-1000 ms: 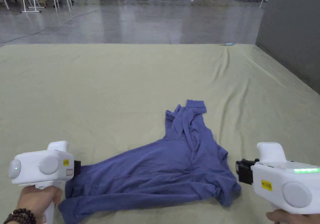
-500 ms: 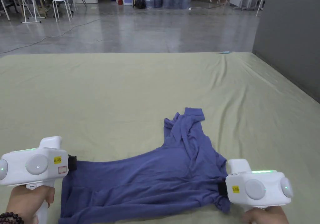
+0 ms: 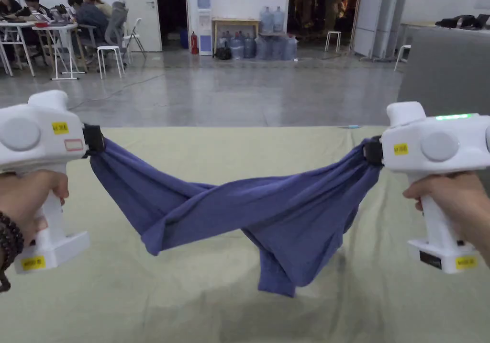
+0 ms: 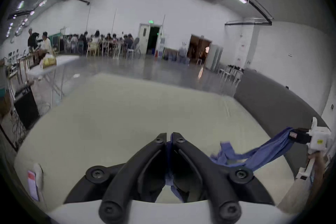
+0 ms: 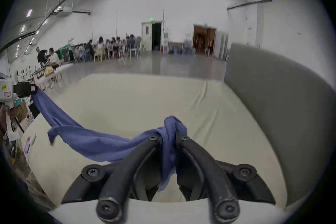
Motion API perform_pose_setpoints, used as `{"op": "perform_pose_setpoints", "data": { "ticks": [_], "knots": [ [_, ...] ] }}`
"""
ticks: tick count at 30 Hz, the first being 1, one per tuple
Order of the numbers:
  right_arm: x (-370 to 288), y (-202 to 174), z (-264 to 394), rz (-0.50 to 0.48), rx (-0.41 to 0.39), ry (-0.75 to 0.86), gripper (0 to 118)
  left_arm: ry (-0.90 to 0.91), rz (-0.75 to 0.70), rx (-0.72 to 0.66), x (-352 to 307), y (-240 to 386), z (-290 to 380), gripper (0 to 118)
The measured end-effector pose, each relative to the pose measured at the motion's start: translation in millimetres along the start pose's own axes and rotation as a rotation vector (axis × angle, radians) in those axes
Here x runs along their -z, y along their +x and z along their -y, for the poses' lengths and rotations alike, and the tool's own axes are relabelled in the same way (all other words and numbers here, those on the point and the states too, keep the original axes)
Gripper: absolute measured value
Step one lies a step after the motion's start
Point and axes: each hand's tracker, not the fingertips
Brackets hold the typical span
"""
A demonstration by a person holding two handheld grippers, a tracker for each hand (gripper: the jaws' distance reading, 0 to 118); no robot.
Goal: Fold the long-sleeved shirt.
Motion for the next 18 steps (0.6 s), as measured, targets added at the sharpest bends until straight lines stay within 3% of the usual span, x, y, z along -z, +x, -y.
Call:
{"op": "perform_pose_setpoints", "data": {
  "ticks": [9, 18],
  "knots": [
    [10, 8, -211, 0.072, -0.02, 0.156, 8, 0.158, -0.085, -0.035, 18, 30, -166, 0],
    [-15, 16, -299, 0.148, -0.008, 0.328, 8, 0.316, -0.085, -0.09, 1, 51, -251, 0]
  ]
}}
